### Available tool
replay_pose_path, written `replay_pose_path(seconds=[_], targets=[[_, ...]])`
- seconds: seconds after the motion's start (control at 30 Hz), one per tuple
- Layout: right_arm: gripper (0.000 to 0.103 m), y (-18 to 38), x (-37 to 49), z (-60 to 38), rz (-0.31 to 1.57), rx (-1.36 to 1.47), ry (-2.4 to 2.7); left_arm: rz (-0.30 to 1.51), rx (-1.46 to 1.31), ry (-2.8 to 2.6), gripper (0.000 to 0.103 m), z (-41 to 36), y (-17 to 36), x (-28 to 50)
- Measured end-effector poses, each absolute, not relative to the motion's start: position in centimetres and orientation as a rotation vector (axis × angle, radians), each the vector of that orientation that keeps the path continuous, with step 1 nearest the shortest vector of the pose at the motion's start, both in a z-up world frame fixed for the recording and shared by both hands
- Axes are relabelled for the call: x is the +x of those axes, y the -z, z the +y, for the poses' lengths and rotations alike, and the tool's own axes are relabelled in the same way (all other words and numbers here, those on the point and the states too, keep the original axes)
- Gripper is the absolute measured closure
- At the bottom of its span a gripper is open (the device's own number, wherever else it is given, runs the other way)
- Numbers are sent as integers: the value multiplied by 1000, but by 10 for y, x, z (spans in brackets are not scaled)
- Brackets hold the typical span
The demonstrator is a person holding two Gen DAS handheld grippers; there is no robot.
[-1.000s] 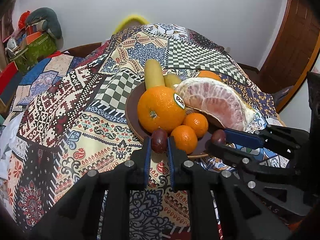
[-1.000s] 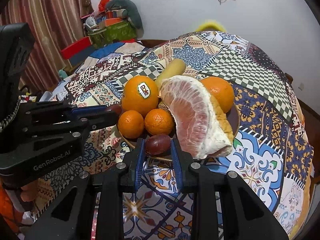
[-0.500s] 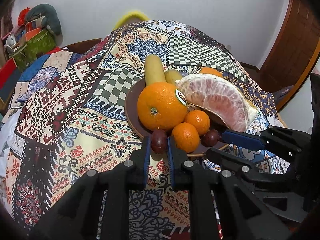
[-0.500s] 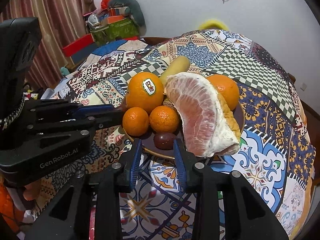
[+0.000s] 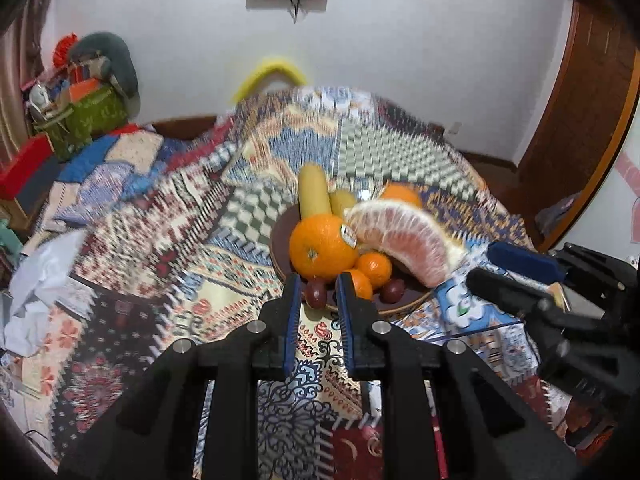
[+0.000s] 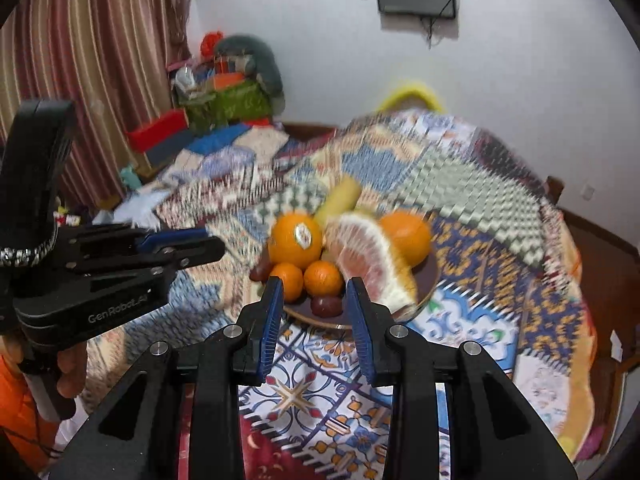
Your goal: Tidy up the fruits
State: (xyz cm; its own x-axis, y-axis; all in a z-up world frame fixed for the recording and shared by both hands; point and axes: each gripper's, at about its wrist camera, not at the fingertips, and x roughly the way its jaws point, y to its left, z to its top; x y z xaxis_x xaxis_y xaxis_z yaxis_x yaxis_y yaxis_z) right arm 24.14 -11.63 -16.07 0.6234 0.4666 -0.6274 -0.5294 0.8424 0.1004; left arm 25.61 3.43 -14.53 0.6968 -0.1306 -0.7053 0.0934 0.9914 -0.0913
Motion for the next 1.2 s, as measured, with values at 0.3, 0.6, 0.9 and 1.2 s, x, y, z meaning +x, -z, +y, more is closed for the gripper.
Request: replay_pose_path(seconds=[0.3, 0.6, 0.9, 1.2], targets=[[73, 78, 183, -148, 456, -23, -532, 554, -35, 111, 85, 28, 54, 184], [52, 31, 120, -162, 256, 3, -490, 376, -21, 131, 82, 16, 1, 116], [21, 20, 91, -163, 160, 17, -451, 257, -20, 111, 42, 15, -23, 72], [0, 22, 86, -163, 124, 36, -407, 221, -26, 85, 16, 19, -30, 56]])
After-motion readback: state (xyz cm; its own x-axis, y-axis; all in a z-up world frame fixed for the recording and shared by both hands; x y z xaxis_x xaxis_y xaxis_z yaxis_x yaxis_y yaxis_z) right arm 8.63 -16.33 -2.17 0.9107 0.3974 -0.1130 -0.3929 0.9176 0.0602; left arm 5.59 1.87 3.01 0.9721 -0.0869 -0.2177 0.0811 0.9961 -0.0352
